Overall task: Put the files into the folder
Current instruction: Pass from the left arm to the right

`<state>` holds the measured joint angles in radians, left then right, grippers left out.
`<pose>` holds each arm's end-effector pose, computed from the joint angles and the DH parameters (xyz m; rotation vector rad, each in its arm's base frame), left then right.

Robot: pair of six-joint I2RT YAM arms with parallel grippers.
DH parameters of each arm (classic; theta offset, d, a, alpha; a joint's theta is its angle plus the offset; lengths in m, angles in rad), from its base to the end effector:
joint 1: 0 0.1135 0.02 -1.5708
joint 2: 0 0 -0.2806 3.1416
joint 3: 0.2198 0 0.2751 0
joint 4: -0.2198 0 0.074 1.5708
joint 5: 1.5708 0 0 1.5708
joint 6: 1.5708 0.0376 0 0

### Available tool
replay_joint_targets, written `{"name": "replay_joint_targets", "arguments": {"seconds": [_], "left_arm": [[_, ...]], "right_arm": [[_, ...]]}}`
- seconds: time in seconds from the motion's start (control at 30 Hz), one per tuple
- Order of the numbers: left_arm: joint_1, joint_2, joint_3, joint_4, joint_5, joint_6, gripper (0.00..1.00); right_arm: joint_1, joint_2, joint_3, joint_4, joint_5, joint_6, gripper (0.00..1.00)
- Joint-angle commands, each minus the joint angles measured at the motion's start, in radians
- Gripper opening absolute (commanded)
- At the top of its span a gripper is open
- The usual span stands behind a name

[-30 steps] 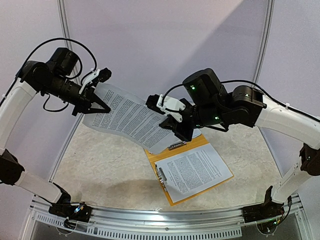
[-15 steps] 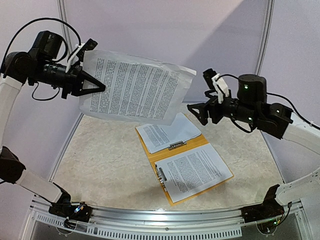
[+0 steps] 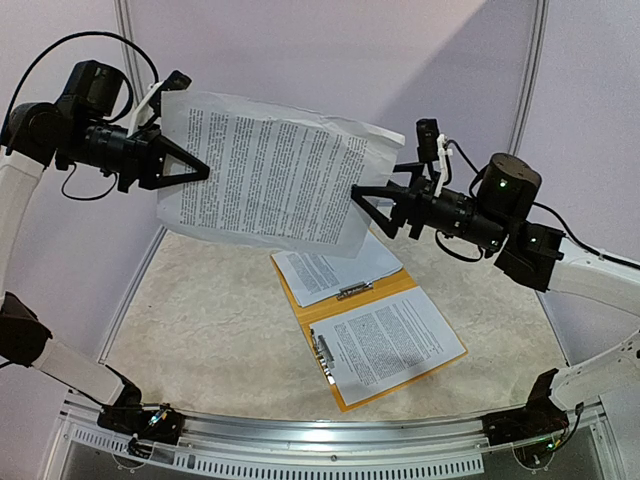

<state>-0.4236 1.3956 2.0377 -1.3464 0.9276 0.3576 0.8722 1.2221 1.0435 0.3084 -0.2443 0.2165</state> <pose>0.1916 -0.1194 0.5361 1.2433 1.7490 -1.0771 0.1915 0.2421 0.4028 -0.6908 1.3709 1.0564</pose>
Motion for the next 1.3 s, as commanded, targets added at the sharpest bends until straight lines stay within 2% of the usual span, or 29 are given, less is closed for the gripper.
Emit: {"name": "replay_joint_targets", "arguments": {"seconds": [0.0, 0.1, 0.27, 0.3, 0.37, 0.4, 0.43, 0.47, 0.53, 0.6, 0.73, 0.83, 1.07, 1.27], "left_arm": [[0.021, 0.004, 0.0, 0.018, 0.032, -0.033, 0.0], [0.032, 0.002, -0.012, 0.039, 0.044, -0.059, 0.0], [0.052, -0.005, -0.066, 0.083, 0.043, -0.1, 0.0], [0.056, -0.007, -0.08, 0.096, 0.041, -0.113, 0.0], [0.063, -0.006, -0.118, 0.124, 0.02, -0.145, 0.04], [0.065, -0.005, -0.136, 0.135, 0.007, -0.157, 0.23], [0.068, -0.004, -0.154, 0.142, -0.007, -0.161, 0.48], [0.069, -0.003, -0.177, 0.15, -0.026, -0.165, 0.67], [0.07, -0.003, -0.215, 0.167, -0.097, -0.167, 0.88], [0.069, 0.0, -0.247, 0.184, -0.205, -0.165, 0.96], [0.069, 0.019, -0.322, 0.215, -0.412, -0.129, 1.0], [0.056, 0.054, -0.382, 0.244, -0.543, -0.123, 1.0], [-0.094, 0.131, -0.524, 0.319, -0.582, -0.096, 0.94], [-0.248, 0.261, -0.569, 0.363, -0.692, -0.072, 0.88]], "right_arm": [[0.0, 0.068, 0.046, 0.138, -0.133, 0.124, 0.79], [0.001, 0.118, 0.076, 0.15, -0.181, 0.169, 0.56], [0.0, 0.125, 0.066, 0.204, -0.191, 0.213, 0.07], [0.0, 0.12, 0.068, 0.188, -0.184, 0.214, 0.01], [-0.001, 0.109, 0.084, 0.106, -0.155, 0.213, 0.0], [-0.002, 0.105, 0.108, 0.03, -0.133, 0.201, 0.0], [-0.003, 0.1, 0.14, -0.061, -0.11, 0.188, 0.0], [-0.008, 0.097, 0.173, -0.166, -0.105, 0.167, 0.0], [-0.019, 0.09, 0.266, -0.405, -0.086, 0.109, 0.0], [-0.04, 0.094, 0.352, -0.658, -0.06, 0.069, 0.0], [-0.156, 0.098, 0.474, -1.105, -0.078, 0.075, 0.0], [-0.224, 0.088, 0.517, -1.326, -0.106, 0.088, 0.0], [-0.262, 0.077, 0.581, -1.598, -0.149, 0.1, 0.0], [-0.262, 0.086, 0.567, -1.692, -0.237, 0.113, 0.0]]}}
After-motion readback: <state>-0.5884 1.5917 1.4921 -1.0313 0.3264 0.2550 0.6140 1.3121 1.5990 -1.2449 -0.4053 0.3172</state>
